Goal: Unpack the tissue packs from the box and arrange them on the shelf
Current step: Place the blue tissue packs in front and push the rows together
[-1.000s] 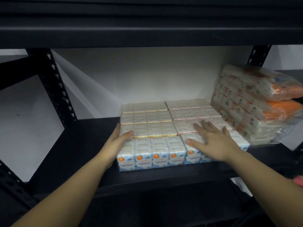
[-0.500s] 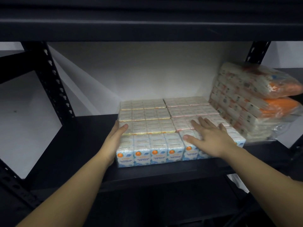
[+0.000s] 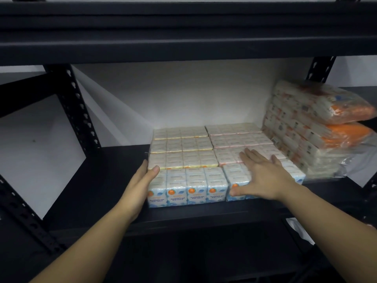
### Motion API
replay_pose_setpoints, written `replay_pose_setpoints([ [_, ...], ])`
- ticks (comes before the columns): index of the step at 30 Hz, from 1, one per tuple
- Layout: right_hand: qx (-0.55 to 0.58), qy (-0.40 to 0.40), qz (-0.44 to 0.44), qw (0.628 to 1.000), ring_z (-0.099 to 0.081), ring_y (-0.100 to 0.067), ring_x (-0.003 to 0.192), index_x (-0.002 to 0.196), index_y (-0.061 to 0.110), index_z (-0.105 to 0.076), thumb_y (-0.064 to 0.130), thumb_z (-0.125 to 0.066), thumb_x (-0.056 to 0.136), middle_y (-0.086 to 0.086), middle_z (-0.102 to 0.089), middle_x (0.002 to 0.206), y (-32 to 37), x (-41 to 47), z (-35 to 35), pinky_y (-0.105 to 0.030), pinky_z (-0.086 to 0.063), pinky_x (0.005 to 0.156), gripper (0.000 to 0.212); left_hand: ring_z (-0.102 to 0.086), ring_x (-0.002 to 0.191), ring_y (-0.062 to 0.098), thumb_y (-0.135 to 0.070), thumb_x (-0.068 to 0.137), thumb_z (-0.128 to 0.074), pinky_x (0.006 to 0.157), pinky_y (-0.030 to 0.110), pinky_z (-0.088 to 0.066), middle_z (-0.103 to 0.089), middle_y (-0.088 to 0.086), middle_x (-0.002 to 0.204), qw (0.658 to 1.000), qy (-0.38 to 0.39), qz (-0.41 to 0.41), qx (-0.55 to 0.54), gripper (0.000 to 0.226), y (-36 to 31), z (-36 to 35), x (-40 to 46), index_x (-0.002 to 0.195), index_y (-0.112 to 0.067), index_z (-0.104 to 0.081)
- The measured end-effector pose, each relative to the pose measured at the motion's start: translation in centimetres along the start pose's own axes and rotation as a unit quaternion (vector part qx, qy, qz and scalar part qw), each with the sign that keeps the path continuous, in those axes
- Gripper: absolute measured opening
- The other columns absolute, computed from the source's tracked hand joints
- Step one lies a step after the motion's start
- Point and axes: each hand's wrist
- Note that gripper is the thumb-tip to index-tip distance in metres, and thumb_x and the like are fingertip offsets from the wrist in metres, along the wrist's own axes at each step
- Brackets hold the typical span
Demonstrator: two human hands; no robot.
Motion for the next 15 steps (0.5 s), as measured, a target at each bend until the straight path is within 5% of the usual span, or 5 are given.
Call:
replay_pose_setpoints([
  [6,-0.016,-0.018,0.013,1.000,0.000,-0.014,0.161,0.167,0.026,-0.003,0.114,-0.024,0.048,0.004,0.004,0.175,-0.3,0.0,-0.2,-0.059,-0.005,0.128,0.150,-0.072,0.108,0.004,-0.037,0.103,-0.057,0.087,0.026,-0.053,-0.076,-0.016,0.118,0.993,-0.118,-0.018,-0.025,0.030,0.8,-2.7,-0.4,0.133,-0.038,-0.058],
  [10,-0.011,-0.020,0.017,1.000,-0.001,-0.014,0.161,0.167,0.026,-0.004,0.113,-0.027,0.049,0.003,0.003,0.175,-0.4,0.0,0.0,-0.060,-0.005,0.128,0.149,-0.072,0.098,-0.004,-0.038,0.106,-0.053,0.088,0.022,-0.053,-0.073,-0.015,0.112,0.989,-0.146,-0.017,-0.004,0.027,0.4,-3.4,-0.3,0.133,-0.039,-0.055],
  [15,0.003,-0.007,0.022,1.000,0.004,-0.017,0.161,0.167,0.033,-0.001,0.113,-0.037,0.044,0.002,0.004,0.175,-0.2,-0.2,0.2,-0.064,-0.001,0.126,0.151,-0.057,0.121,-0.003,-0.046,0.098,-0.066,0.087,0.012,-0.044,-0.055,-0.028,0.127,0.978,-0.118,-0.032,0.170,0.071,-0.9,-2.2,-0.7,0.159,-0.030,-0.035],
])
Point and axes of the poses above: each hand's wrist, its own x-axis towards the middle knuckle, its own z-axis out of the back of the hand, y = z × x
